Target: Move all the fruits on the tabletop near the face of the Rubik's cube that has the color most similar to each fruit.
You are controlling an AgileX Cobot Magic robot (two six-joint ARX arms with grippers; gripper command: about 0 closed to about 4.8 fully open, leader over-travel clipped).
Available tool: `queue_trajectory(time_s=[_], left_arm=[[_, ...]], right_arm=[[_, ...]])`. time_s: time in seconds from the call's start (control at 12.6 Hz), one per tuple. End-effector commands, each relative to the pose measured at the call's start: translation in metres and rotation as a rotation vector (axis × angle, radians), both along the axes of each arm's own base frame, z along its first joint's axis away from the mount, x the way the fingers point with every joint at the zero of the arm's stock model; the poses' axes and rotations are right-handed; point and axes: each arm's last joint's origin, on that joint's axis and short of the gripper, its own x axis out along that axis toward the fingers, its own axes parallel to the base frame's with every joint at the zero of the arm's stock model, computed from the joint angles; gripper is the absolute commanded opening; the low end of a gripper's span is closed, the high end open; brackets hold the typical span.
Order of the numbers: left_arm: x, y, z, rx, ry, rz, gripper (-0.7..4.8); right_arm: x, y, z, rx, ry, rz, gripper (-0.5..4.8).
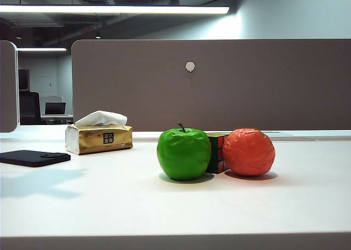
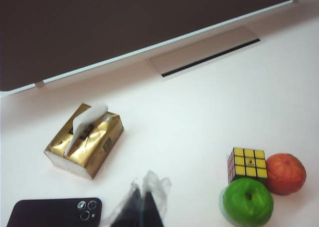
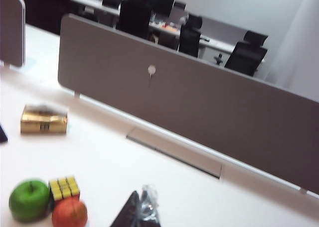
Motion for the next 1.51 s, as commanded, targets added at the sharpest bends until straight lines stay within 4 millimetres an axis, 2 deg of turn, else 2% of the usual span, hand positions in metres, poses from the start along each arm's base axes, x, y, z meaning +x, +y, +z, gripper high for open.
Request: queue_trajectory(time_s=[0.08,0.16,0.24,0.32,0.48,0.56,0.72,0.8,0.95,1.03,1.19,1.43,1.51], left_arm=[[-0.031,0.013,-0.037,-0.006,0.008,0.001,-0.05],[-0.033,0.015,-0.04,-0.006,0.01,0.001,-0.05],[-0.05,0.022,-0.061,-0.027,0.013,0.009,-0.05],[-0.059,0.026,-0.071,-0.03,0.006,0.009,-0.05],[-0.07,0.031,-0.083,-0.048,-0.009,0.017,-0.05],[-0.078,0.034,-0.099,-0.079,-0.014,0.023,-0.05],[-0.08,0.034,-0.125,-0.122,0.014,0.02,-0.05],[-0.08,0.034,-0.127,-0.122,0.014,0.02,-0.05],[-0.074,0.03,-0.143,-0.175,-0.019,-0.018,-0.05],[-0.07,0.029,-0.148,-0.19,-0.052,-0.025,-0.05],[-0.067,0.027,-0.156,-0.197,-0.068,-0.032,-0.05],[-0.059,0.021,-0.186,-0.231,-0.099,-0.112,-0.05],[-0.057,0.02,-0.192,-0.24,-0.114,-0.115,-0.05]], right_arm=[[0.033,0.018,-0.056,-0.034,0.17,0.234,-0.01],[0.035,0.02,-0.063,-0.014,0.167,0.258,-0.01],[0.04,0.023,-0.104,0.069,0.169,0.386,-0.01],[0.039,0.02,-0.126,0.083,0.168,0.421,-0.01],[0.045,0.028,-0.139,0.054,0.221,0.451,-0.01],[0.049,0.037,-0.149,0.031,0.241,0.471,-0.01],[0.057,0.053,-0.158,0.072,0.207,0.511,-0.01],[0.058,0.055,-0.159,0.077,0.202,0.513,-0.01],[0.073,0.083,-0.18,0.12,0.021,0.515,-0.01],[0.082,0.096,-0.201,0.097,-0.082,0.447,-0.01],[0.089,0.104,-0.221,0.136,-0.113,0.461,-0.01],[0.096,0.103,-0.229,0.242,-0.038,0.429,-0.01],[0.099,0.105,-0.24,0.275,0.014,0.439,-0.01]])
